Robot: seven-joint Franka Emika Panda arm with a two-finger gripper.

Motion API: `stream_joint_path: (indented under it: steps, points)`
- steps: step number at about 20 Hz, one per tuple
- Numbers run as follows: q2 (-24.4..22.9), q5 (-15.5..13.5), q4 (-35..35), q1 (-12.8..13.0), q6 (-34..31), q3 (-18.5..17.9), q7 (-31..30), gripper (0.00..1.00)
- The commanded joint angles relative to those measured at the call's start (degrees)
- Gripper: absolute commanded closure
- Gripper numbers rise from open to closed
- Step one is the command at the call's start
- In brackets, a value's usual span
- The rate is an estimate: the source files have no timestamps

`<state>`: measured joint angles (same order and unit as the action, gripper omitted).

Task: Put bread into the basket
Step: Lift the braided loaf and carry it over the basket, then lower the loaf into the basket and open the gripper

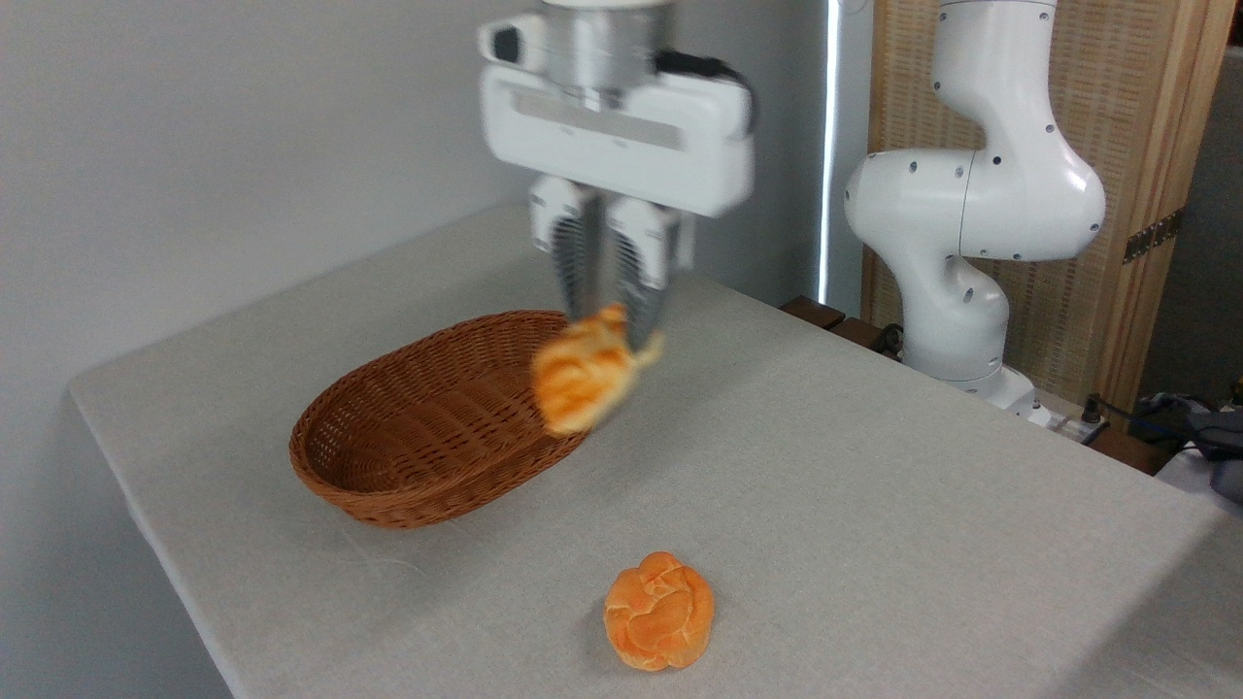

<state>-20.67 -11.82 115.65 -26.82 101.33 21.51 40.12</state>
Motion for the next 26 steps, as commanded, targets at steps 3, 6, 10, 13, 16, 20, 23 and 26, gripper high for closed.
stream_joint_path:
  steps: [3, 6, 10, 13, 16, 20, 23, 26]
  points:
    - [11.5, -0.6, -8.0, 0.4, 1.9, 13.5, -1.2, 0.61]
    - [14.7, 3.1, -8.0, 0.7, 4.7, 17.8, -3.5, 0.61]
    - [19.3, 6.7, -8.1, 4.0, 8.9, 18.7, -6.5, 0.61]
    - [22.4, 11.6, -8.1, 9.7, 11.8, 17.3, -11.6, 0.61]
    - [24.4, 15.1, -8.2, 18.0, 11.9, 10.3, -14.2, 0.61]
    - [26.4, 15.2, -9.0, 19.2, 12.0, 9.6, -14.7, 0.47]
    - [27.5, 15.2, -9.9, 19.2, 12.0, 9.4, -15.5, 0.18]
    - [27.8, 15.2, -10.0, 19.2, 12.0, 9.4, -15.5, 0.0]
